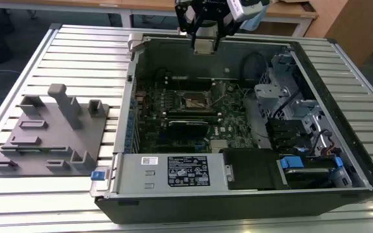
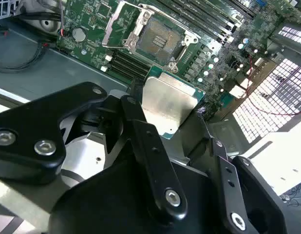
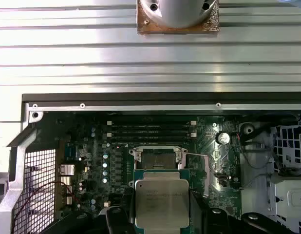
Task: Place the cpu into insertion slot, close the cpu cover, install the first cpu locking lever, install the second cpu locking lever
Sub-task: 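Place the cpu into insertion slot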
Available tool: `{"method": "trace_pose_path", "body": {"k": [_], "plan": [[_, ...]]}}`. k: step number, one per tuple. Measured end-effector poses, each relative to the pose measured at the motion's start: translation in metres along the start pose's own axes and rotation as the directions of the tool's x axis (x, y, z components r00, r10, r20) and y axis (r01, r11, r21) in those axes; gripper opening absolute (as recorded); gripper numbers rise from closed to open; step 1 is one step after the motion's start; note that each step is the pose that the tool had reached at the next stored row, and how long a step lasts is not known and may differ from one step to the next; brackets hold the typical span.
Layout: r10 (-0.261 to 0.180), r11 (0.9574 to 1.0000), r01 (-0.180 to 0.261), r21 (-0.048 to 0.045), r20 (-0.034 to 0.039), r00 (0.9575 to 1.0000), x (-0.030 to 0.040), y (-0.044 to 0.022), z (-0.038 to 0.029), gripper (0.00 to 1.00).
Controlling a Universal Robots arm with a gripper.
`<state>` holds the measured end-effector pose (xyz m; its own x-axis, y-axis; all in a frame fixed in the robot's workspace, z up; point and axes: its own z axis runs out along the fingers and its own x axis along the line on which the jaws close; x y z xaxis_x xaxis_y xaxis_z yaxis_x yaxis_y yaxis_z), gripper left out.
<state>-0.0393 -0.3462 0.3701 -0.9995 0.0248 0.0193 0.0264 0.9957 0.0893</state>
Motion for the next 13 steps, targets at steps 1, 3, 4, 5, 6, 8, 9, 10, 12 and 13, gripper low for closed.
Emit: {"method": "trace_pose_path", "body": {"k": [1,3,4,5,6,8,9,10,12,13], "plan": [[0.0,1.0,0.0,0.0,0.0,1.0,0.0,0.0,0.0,0.54],[0.0,1.0,0.0,0.0,0.0,1.0,0.0,0.0,0.0,0.54],[0.0,1.0,0.0,0.0,0.0,1.0,0.0,0.0,0.0,0.54],[0.0,1.0,0.0,0.0,0.0,1.0,0.0,0.0,0.0,0.54],[0.0,1.0,0.0,0.0,0.0,1.0,0.0,0.0,0.0,0.54],[0.0,1.0,0.0,0.0,0.0,1.0,0.0,-0.0001,0.0013,0.54],[0.0,1.0,0.0,0.0,0.0001,1.0,0.0,-0.0002,0.0023,0.54],[0.0,1.0,0.0,0.0,0.0002,1.0,0.0,-0.0002,0.0028,0.54],[0.0,1.0,0.0,0.0002,0.0002,1.0,0.0,-0.0002,0.0028,0.54],[0.0,1.0,0.0,0.0,0.0002,1.0,0.0001,-0.0003,0.003,0.54]]}}
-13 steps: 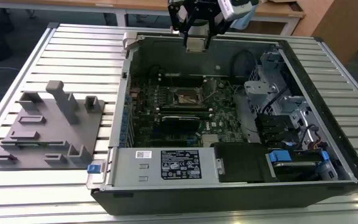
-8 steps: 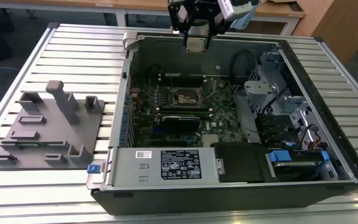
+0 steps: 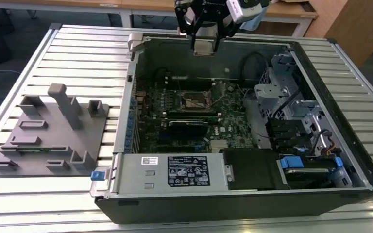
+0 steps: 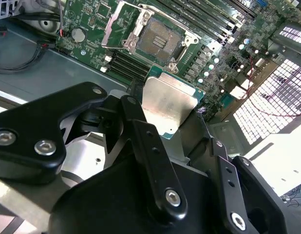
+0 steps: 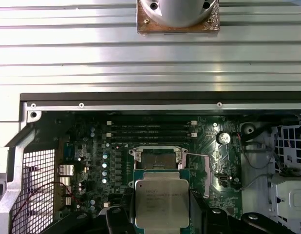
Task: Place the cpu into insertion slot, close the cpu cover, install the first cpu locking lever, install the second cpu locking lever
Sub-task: 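Place the cpu into insertion slot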
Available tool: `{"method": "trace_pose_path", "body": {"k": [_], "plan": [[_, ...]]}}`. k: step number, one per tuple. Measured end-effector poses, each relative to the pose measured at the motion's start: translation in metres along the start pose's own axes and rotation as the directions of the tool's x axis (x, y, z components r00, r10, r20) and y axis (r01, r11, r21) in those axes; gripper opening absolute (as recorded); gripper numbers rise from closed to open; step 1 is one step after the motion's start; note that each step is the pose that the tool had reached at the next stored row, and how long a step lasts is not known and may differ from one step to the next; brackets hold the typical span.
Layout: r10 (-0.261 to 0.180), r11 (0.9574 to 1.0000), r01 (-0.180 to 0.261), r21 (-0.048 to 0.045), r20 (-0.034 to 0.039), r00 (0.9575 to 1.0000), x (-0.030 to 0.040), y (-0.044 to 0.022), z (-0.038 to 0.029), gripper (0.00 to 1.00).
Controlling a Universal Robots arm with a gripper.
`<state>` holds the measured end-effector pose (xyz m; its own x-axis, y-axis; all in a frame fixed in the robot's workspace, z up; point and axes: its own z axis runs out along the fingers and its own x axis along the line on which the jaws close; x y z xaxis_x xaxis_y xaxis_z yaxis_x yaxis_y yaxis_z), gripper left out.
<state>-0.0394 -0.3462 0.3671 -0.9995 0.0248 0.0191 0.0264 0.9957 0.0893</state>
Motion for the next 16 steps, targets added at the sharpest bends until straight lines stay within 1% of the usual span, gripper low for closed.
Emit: {"method": "trace_pose_path", "body": {"k": [4,8,16], "plan": [[0.0,1.0,0.0,-0.0001,0.0,1.0,0.0,0.0,0.0002,0.54],[0.0,1.0,0.0,-0.0001,0.0,1.0,-0.0001,-0.0002,0.0029,0.54],[0.0,1.0,0.0,-0.0004,0.0002,1.0,-0.0001,-0.0004,0.0043,0.54]]}}
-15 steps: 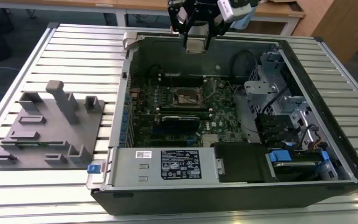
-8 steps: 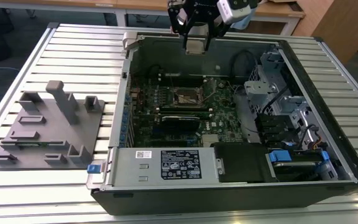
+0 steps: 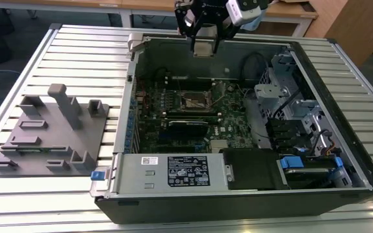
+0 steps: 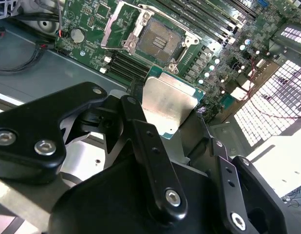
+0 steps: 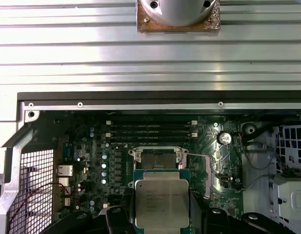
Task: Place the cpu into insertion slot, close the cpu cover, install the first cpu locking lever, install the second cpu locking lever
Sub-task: 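Place the cpu into insertion slot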
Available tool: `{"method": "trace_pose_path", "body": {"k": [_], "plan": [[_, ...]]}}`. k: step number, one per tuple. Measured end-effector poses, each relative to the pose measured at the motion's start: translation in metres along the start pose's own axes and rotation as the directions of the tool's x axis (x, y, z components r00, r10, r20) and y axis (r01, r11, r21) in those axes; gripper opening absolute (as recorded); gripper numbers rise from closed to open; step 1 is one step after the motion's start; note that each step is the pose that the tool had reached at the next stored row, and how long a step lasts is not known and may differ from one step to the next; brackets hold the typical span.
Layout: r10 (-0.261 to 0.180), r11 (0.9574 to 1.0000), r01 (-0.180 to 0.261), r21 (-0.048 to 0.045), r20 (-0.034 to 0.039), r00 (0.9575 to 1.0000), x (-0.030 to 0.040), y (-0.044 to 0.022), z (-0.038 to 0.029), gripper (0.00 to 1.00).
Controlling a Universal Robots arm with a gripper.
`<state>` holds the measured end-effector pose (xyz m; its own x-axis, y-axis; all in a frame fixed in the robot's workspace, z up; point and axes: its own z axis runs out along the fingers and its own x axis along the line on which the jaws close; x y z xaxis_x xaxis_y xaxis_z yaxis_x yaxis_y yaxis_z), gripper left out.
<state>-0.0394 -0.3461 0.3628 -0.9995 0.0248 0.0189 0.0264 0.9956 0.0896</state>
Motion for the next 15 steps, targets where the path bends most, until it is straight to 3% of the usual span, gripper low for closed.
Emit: {"method": "trace_pose_path", "body": {"k": [15], "plan": [[0.0,1.0,0.0,0.0004,0.0004,1.0,0.0001,-0.0005,0.0055,0.54]]}}
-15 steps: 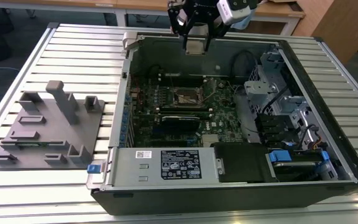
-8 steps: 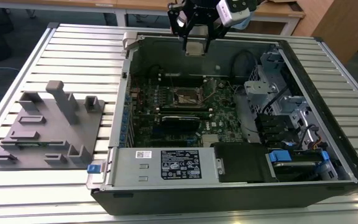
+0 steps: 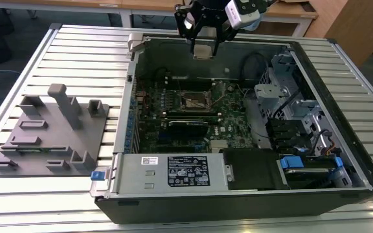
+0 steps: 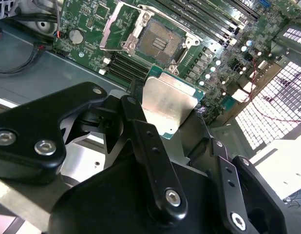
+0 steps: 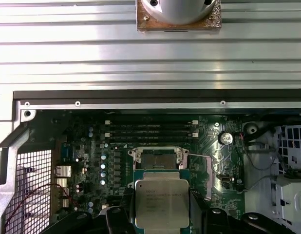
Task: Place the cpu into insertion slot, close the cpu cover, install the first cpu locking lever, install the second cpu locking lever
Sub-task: 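Place the cpu into insertion slot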
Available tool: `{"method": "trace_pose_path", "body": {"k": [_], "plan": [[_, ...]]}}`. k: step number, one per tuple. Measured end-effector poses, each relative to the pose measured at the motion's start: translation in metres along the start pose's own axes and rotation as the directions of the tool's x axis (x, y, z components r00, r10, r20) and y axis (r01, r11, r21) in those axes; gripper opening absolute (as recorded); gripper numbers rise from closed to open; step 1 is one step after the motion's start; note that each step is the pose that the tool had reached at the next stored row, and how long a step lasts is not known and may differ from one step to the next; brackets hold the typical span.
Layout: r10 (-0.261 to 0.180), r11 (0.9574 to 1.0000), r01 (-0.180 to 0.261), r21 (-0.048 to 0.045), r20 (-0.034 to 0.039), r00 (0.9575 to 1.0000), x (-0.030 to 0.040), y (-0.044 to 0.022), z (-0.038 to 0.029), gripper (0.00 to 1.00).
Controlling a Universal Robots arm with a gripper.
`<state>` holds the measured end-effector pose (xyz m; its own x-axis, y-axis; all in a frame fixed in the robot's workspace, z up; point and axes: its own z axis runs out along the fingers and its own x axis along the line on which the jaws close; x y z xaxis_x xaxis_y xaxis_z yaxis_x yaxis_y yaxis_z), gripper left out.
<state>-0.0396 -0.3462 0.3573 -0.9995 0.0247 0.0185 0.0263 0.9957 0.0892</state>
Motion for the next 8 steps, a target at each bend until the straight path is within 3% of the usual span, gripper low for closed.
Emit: {"method": "trace_pose_path", "body": {"k": [8], "plan": [[0.0,1.0,0.0,-0.0002,0.0001,1.0,0.0,-0.0001,0.0013,0.54]]}}
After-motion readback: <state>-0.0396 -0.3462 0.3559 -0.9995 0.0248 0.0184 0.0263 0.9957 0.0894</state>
